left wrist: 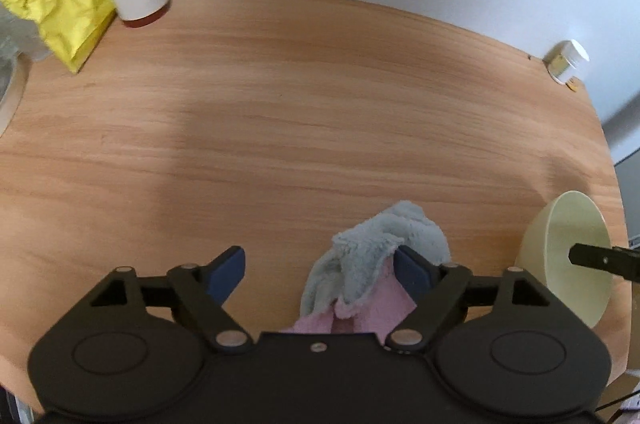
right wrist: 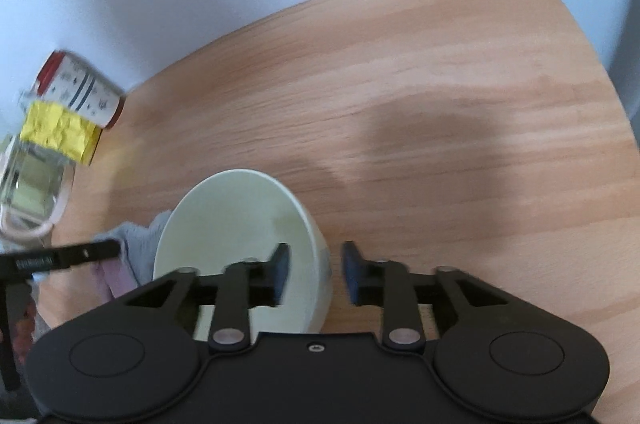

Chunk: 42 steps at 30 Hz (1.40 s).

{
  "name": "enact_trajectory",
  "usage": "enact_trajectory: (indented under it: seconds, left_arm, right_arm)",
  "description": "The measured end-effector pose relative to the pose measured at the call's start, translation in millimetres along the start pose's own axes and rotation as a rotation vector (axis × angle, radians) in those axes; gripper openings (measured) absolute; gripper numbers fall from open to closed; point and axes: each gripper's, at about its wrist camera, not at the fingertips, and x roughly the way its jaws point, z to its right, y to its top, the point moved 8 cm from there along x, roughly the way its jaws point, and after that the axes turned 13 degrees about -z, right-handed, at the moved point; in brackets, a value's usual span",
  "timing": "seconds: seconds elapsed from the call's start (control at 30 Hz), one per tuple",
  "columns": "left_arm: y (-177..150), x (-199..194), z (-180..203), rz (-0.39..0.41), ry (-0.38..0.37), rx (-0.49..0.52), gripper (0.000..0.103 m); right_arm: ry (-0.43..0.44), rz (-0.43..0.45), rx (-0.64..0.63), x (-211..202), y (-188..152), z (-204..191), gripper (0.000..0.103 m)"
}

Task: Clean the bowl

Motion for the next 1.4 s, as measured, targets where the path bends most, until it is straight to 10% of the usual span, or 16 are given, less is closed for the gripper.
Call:
enact_trajectory:
  seconds: [0.13,0.53,1.4]
  left_arm:
    - [-10,-19,3,0.037,0.048,-0.024,0.103]
    - [-52,-85,26,0.023,-0.026,0.037,0.103]
    - [-109,-161,28,0.106,0.088,0.209,0.103]
  right_arm:
    - [-0.024,0.006,-0.055,-9,-2,-7,0.074]
    - [-0.080,-0.020,-0.060,-60,-38,-32,0.098]
    - [-0.277,0.124,-0.020,-139,-119,-134,0.103]
